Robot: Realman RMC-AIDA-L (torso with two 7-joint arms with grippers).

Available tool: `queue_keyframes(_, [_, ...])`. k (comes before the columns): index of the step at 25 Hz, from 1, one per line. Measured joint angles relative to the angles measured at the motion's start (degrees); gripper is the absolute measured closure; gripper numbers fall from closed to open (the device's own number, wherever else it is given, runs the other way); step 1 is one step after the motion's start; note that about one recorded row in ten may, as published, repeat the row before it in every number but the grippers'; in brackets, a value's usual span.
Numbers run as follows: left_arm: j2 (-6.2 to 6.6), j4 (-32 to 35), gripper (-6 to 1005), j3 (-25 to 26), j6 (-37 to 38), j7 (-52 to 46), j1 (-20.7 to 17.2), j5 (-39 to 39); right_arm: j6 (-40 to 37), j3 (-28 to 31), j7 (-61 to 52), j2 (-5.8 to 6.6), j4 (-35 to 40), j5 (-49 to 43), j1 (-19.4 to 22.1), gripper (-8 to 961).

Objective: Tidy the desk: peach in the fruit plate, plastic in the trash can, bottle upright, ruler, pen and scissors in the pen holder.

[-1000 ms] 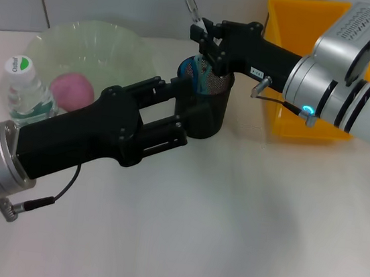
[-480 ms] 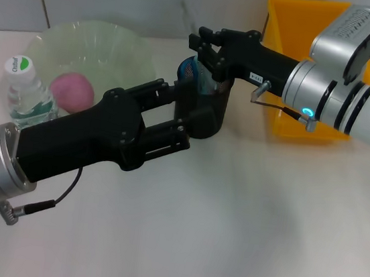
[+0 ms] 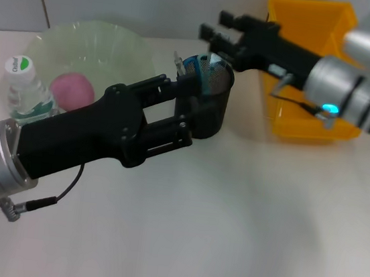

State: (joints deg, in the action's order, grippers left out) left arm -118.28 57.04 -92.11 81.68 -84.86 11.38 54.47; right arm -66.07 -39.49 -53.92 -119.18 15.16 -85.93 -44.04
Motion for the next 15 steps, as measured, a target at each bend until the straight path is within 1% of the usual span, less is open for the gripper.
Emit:
queue_keyframes(4, [-0.09, 0.4, 346, 0.0, -0.7, -0.1, 0.4, 0.1, -12.0, 0.1, -9.6, 0.19, 10.2, 1.2, 7.8, 471])
queue_keyframes(5, [-0.08, 0.4, 346, 0.0, -0.8, -0.2, 0.6, 0.1, -15.4, 0.3, -12.8, 0.43, 13.2, 1.4, 10.1, 461])
queue_keyframes(7, [0.01, 0.6, 346, 0.0, -2.0, -0.9, 1.2, 0.7, -21.2, 0.5, -18.9, 1.52, 18.7, 1.4, 15.0, 429])
queue_keyframes(8, [0.05, 0.7, 346, 0.0, -2.3, -1.1, 1.4, 1.0, -23.7, 0.6, -21.7, 2.53, 20.6, 1.4, 17.0, 413])
queue_keyframes(9, [0.14, 1.2, 346, 0.2, -2.7, -1.8, 1.6, 2.5, -26.5, 0.7, -24.9, 3.8, 22.1, 1.2, 19.0, 397])
queue_keyframes(10, [0.19, 1.8, 346, 0.5, -2.8, -2.3, 1.7, 3.7, -28.9, 0.7, -27.4, 5.21, 23.2, 1.1, 20.5, 381])
queue_keyframes(11, [0.19, 1.8, 346, 0.5, -2.8, -2.3, 1.7, 3.7, -32.2, 0.6, -30.3, 7.11, 23.8, 0.9, 22.3, 355])
queue_keyframes(12, [0.4, 3.6, 346, 2.0, -2.5, -4.3, 1.8, 7.8, -34.8, 0.6, -32.1, 8.54, 24.1, 0.7, 23.6, 330])
queue_keyframes(13, [0.64, 5.8, 346, 4.2, -1.4, -6.5, 1.7, 11.9, -37.3, 0.7, -33.5, 10.3, 24.1, 0.4, 25.0, 304])
queue_keyframes(15, [0.91, 7.7, 346, 6.8, 0.4, -8.7, 1.6, 16.6, -41.7, 0.9, -35.0, 13.32, 23.9, -0.8, 27.4, 253])
